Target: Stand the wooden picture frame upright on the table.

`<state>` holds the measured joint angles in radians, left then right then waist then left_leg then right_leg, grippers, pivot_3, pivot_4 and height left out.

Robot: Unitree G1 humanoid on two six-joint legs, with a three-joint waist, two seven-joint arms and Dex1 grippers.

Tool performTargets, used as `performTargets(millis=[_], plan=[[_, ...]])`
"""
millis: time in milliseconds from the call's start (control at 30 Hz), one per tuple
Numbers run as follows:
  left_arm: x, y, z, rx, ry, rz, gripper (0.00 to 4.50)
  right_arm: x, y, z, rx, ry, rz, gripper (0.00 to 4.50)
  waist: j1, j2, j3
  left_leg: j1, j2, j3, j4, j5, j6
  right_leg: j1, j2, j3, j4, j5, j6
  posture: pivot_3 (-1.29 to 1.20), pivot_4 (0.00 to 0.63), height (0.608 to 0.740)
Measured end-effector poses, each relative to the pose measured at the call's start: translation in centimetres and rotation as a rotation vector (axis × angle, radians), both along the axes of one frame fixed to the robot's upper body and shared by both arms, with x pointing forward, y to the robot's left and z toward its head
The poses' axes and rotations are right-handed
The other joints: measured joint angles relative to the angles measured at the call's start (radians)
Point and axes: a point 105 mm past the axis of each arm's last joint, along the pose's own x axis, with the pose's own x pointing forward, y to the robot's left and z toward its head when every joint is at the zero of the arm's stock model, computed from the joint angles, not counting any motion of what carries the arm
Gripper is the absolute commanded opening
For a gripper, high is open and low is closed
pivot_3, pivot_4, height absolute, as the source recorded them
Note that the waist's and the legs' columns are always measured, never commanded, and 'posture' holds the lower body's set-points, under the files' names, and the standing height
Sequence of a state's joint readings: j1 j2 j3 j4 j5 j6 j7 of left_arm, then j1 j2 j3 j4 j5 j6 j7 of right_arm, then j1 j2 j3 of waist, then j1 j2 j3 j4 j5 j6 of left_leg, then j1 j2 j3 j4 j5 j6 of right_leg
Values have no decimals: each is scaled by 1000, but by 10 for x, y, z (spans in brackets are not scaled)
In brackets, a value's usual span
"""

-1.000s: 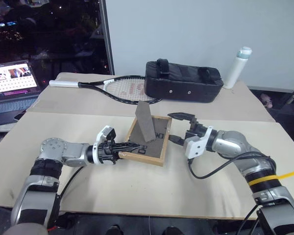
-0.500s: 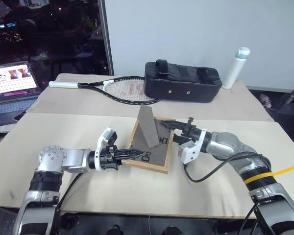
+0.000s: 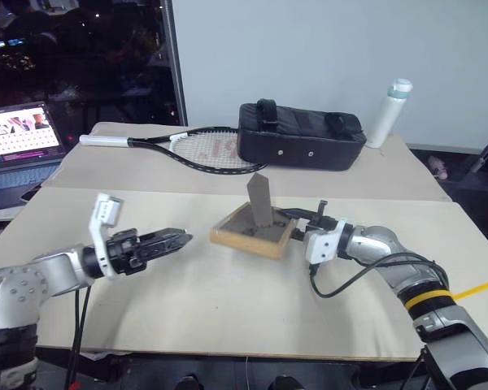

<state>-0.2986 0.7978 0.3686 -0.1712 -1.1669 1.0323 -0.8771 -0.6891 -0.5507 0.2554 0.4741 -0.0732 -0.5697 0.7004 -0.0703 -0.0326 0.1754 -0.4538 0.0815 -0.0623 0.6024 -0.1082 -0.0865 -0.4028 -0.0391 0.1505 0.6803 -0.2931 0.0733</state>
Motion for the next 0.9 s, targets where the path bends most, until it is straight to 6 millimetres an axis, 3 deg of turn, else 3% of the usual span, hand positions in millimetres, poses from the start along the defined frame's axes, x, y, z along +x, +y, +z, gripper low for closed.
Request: performTargets(millis=[33, 67, 133, 233, 367, 467, 900], plan=[[3, 2, -2, 30, -23, 27, 4500, 2, 3, -1, 79, 114, 4, 1224, 1, 0, 0, 0, 0, 0, 0, 0, 0, 0, 0, 0, 0, 0, 0, 0, 150, 696], [11, 7, -16, 157, -82, 85, 4500, 7, 7, -5, 220, 339, 10, 1223, 2, 0, 0, 2, 0, 0, 1, 0, 1, 2, 0, 0, 0, 0, 0, 0, 150, 696], [15, 9, -51, 341, -112, 121, 4500, 10, 6, -12, 385, 614, 11, 1222, 7, 1, 1, 2, 0, 0, 1, 0, 1, 3, 0, 0, -1, 0, 0, 0, 150, 696], [15, 1, -75, 358, -123, 125, 4500, 15, 5, -17, 526, 847, -19, 1222, 15, 1, 1, -4, 0, 0, 1, 0, 1, -4, 0, -1, 0, 0, 0, 0, 150, 696], [17, 2, -74, 442, -230, 130, 4500, 22, 6, -21, 584, 959, -67, 1222, 17, 1, 1, -3, 0, 1, -1, 0, 1, -4, 0, -1, -1, -2, 2, 0, 150, 696], [17, 1, -77, 469, -254, 127, 4500, 25, 3, -35, 614, 1046, -115, 1222, 19, 1, 1, -3, 0, 1, -2, 0, 1, -4, 0, -1, -1, -2, 2, 0, 150, 696], [27, 1, -75, 478, -299, 145, 4500, 8, 5, -51, 610, 1139, -60, 1222, 15, 1, 1, -3, 0, 1, -2, 0, 1, -4, 0, -1, -1, -4, 5, 0, 150, 696]])
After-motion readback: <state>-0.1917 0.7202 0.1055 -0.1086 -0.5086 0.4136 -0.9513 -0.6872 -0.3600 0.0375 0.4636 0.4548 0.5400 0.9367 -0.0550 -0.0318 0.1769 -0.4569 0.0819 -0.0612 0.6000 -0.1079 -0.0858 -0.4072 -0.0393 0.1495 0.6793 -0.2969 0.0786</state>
